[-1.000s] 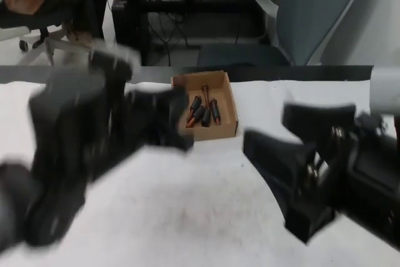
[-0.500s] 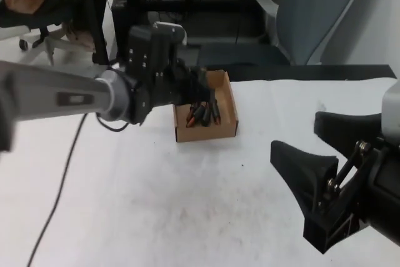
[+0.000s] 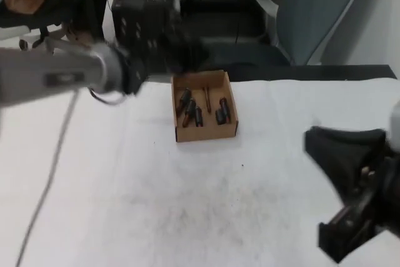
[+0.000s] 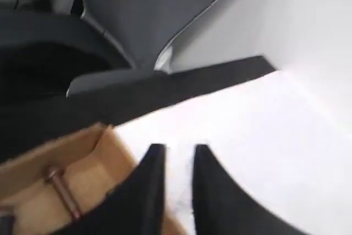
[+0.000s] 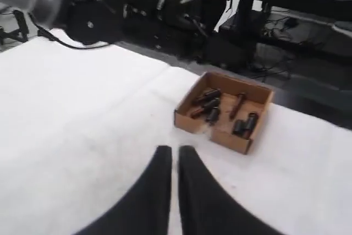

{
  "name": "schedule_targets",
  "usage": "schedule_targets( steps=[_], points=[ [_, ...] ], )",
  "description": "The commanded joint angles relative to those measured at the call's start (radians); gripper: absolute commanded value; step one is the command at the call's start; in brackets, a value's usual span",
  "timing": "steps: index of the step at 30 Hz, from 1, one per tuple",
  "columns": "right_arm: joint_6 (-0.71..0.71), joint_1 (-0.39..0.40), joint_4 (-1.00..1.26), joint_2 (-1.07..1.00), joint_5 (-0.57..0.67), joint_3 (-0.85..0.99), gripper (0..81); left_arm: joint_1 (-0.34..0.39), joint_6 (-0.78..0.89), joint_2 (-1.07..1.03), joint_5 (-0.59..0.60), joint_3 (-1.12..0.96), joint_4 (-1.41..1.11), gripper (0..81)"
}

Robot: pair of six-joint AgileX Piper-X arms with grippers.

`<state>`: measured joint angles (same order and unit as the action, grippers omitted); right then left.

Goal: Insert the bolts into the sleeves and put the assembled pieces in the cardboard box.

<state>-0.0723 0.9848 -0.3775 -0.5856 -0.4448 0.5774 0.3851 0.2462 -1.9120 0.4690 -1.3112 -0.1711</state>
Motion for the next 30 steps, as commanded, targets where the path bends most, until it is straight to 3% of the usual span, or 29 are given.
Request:
schedule_targets(
  steps=[1,5,7,14,19,24,27,30],
  points=[
    [0.084,0.001,-0.033,0.079,-0.12,0.026,0.6,-0.019,-0.102,0.215,0.045,0.034,0.01,1.5],
    [0.087,0.001,-0.124,0.219,-0.261,0.029,0.6,-0.072,-0.312,0.511,-0.106,0.166,0.137,1.7],
    [0.092,0.001,-0.18,0.296,-0.279,0.029,0.6,-0.129,-0.391,0.671,-0.118,0.251,0.193,1.7],
    [0.187,0.001,-0.209,0.452,-0.396,-0.006,0.6,-0.436,-0.282,1.124,-0.112,0.544,0.206,1.7],
    [0.181,0.001,-0.212,0.458,-0.381,-0.105,0.6,-0.607,-0.197,1.339,0.032,0.691,0.23,1.7],
    [-0.029,-0.024,-0.21,0.454,-0.388,-0.299,0.6,-0.669,-0.209,1.449,0.02,0.773,0.357,1.7],
    [-0.154,-0.075,-0.21,0.453,-0.396,-0.396,0.6,-0.669,-0.21,1.46,0.02,0.786,0.405,1.7],
    [-0.179,-0.151,-0.21,0.453,-0.384,-0.443,0.6,-0.669,-0.21,1.462,0.02,0.793,0.445,1.7]
  ],
)
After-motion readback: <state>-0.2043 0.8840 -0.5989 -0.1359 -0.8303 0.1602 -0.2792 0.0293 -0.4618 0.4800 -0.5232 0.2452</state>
